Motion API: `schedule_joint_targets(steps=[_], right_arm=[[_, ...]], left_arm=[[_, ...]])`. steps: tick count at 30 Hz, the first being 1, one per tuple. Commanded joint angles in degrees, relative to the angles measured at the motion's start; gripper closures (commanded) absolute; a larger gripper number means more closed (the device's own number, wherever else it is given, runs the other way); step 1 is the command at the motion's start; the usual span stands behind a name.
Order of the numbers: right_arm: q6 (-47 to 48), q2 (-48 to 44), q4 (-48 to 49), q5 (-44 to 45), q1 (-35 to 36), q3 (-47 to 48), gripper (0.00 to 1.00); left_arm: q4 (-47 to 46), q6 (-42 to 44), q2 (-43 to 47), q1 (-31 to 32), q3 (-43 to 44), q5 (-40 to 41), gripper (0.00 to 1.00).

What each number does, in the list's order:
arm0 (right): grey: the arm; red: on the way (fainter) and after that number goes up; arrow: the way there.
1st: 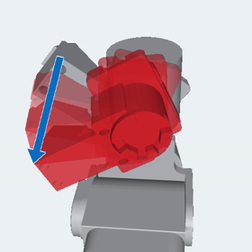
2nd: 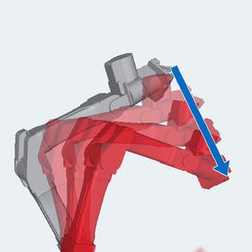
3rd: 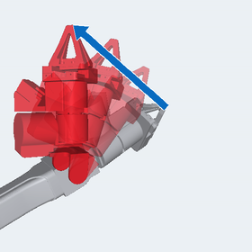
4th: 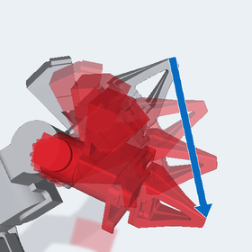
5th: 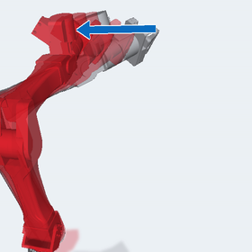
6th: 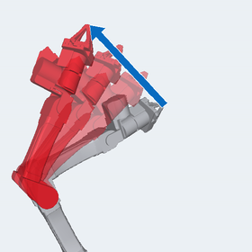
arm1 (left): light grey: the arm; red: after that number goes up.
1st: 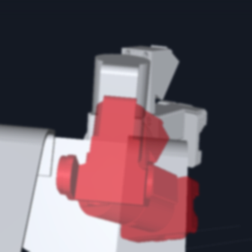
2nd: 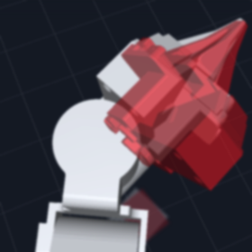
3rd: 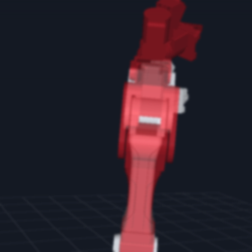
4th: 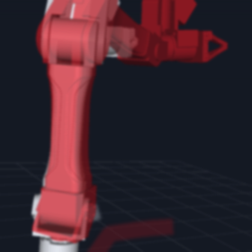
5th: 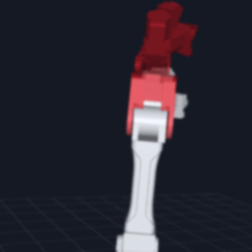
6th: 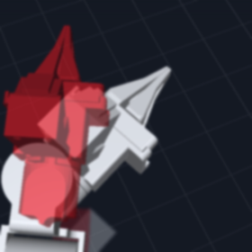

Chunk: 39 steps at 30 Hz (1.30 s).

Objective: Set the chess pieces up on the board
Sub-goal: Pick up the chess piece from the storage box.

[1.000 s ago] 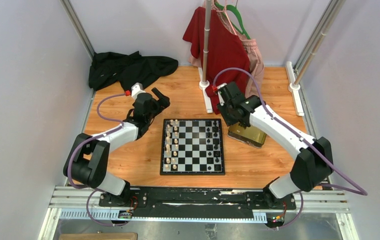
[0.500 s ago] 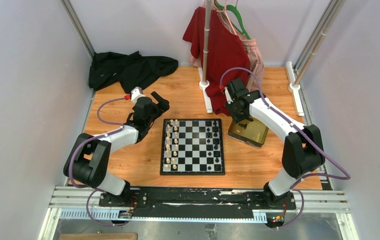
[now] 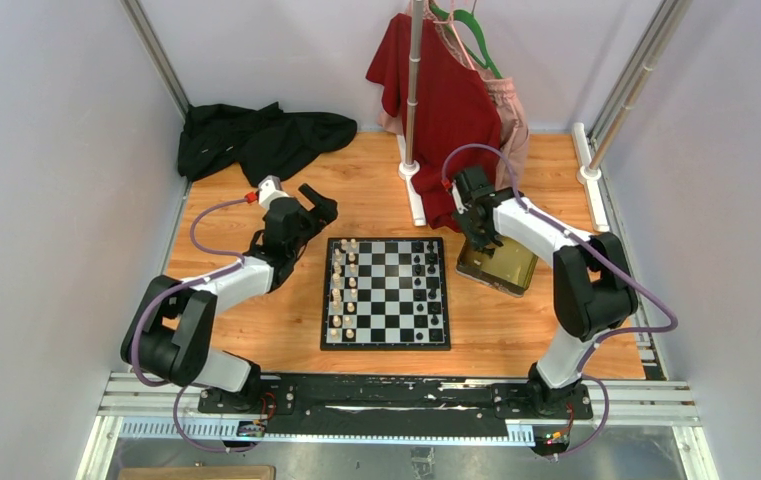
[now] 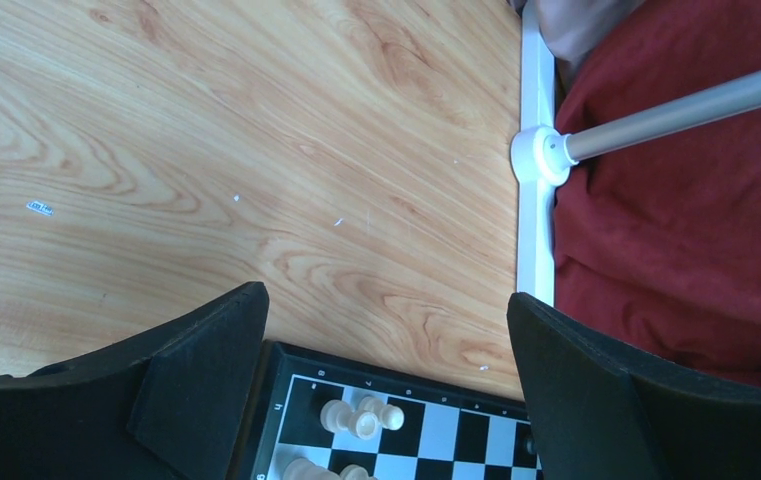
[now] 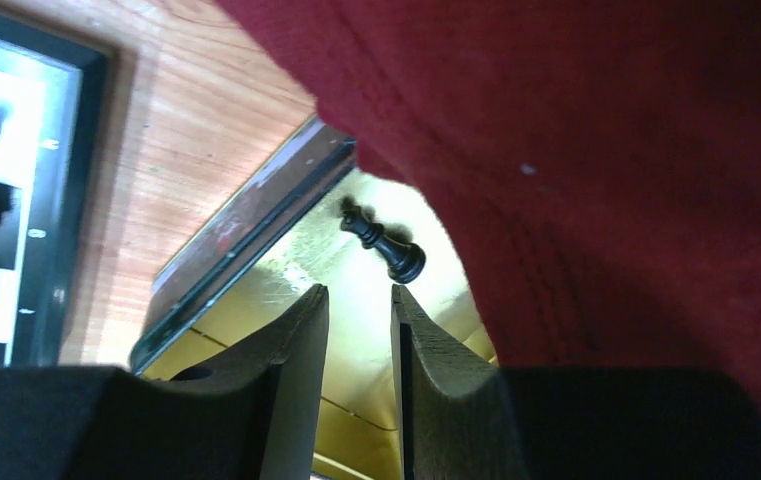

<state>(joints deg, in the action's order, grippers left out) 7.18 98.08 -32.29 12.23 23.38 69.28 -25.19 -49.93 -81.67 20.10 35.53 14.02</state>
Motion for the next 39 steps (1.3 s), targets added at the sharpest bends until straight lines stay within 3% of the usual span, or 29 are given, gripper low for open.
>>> schedule_joint_targets(steps=[1,30,33,39], right_arm=[[1.1,0.1,1.9,1.9,-2.2,-1.7,0.67],[0.2,7.9,3.4,-3.1,-5.5,0.1,0.7],[-0.3,7.9,2.9,-2.9,-5.5,0.1,0.75],[-1.9,6.4,2.2,-2.4,-5.5,-0.5,0.98]], left_arm=[[-1.7,-0.1,1.4,0.5,-0.9,-0.3,0.04],[-1.6,0.2,-0.9,0.5,0.0,-1.2,0.04],[-1.6,0.3,-0.9,0.5,-0.2,-1.2,0.04],[-1.6,0.4,-1.0,0.5,-0.2,-1.5,0.04]])
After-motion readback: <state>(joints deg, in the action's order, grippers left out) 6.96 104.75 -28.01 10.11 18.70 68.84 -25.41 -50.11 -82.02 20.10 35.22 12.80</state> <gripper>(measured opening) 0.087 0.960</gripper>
